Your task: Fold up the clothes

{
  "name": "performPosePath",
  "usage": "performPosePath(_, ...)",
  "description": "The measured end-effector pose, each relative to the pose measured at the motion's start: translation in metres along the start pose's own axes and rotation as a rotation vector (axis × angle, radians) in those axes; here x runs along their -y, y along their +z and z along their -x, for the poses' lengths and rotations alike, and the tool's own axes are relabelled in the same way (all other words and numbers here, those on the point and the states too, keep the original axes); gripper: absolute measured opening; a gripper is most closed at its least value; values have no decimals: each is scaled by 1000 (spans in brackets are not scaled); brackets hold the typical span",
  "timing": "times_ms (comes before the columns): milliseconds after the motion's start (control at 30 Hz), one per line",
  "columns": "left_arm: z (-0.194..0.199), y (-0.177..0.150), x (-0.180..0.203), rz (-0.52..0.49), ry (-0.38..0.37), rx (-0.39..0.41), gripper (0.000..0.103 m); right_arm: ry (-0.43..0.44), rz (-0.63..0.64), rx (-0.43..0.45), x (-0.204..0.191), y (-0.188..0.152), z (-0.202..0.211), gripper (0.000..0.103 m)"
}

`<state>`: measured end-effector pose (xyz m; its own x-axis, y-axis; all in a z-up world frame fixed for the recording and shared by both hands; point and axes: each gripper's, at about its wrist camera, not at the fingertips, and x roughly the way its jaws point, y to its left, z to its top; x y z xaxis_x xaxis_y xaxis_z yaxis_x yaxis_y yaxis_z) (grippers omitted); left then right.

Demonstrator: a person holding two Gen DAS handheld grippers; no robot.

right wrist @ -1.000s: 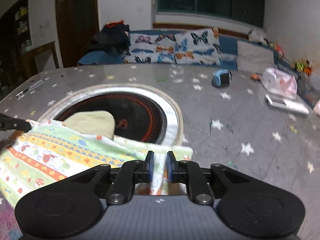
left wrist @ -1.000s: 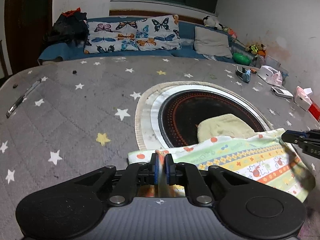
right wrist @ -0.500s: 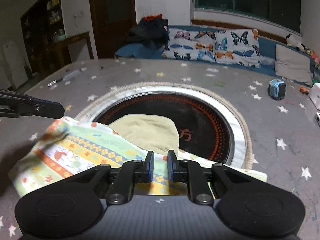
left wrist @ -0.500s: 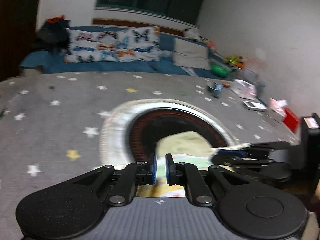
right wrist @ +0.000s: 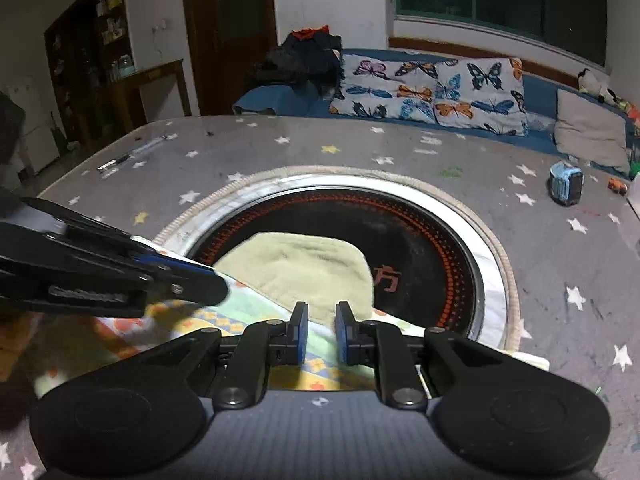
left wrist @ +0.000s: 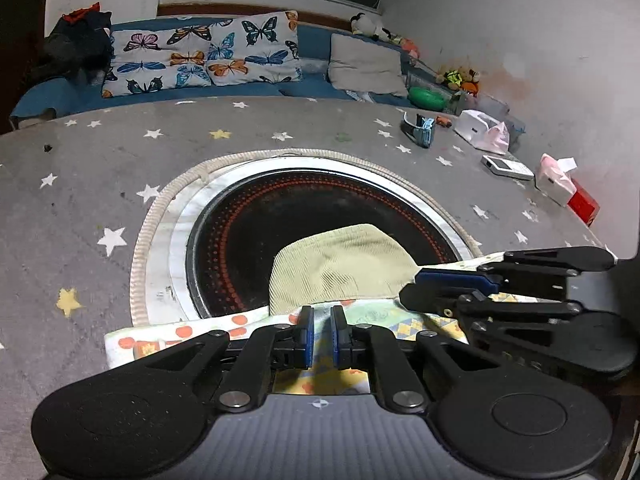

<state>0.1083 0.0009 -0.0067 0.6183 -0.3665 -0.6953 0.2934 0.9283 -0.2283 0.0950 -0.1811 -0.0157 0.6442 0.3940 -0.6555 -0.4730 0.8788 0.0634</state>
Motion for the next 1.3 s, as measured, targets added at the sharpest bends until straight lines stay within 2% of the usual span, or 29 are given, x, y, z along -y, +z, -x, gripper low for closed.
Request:
performPosePath(100,15,0,-7,39,-4,21,10,45,25,20,-12,0,14,15)
performPosePath(233,43,-8,-19,69,35,37,11,127,93,18,-36,-9,32,15)
performPosePath(300,56,-17,-26,98,43,40,13,167,133,9,-50,-18,40,15)
performPosePath(367,70,-27,-32,122,67,42,20,195,173,0,-65,-28,46,15)
performPosePath(567,97,-58,-43,198,111,63,37,183,294,40,-100,-50,59,15)
performPosePath(733,93,-73,-49,245,108,37,38,177,355,48,-116,-52,59,15)
performPosePath(900,95,-77,-53,250,111,41,38,189,358,41,-121,-47,62,16)
performPosePath(967,99,-76,-59,282,116,46,38,215,367,41,-126,-45,63,22)
performPosePath(1033,102,-75,-65,310,123,52,38,247,383,48,-134,-43,62,47)
performPosePath(1200,108,-74,-74,368,130,56,45,279,522,68,-164,-47,59,47)
performPosePath(1300,109,-73,-79,425,113,60,50,265,590,55,-179,-50,50,44)
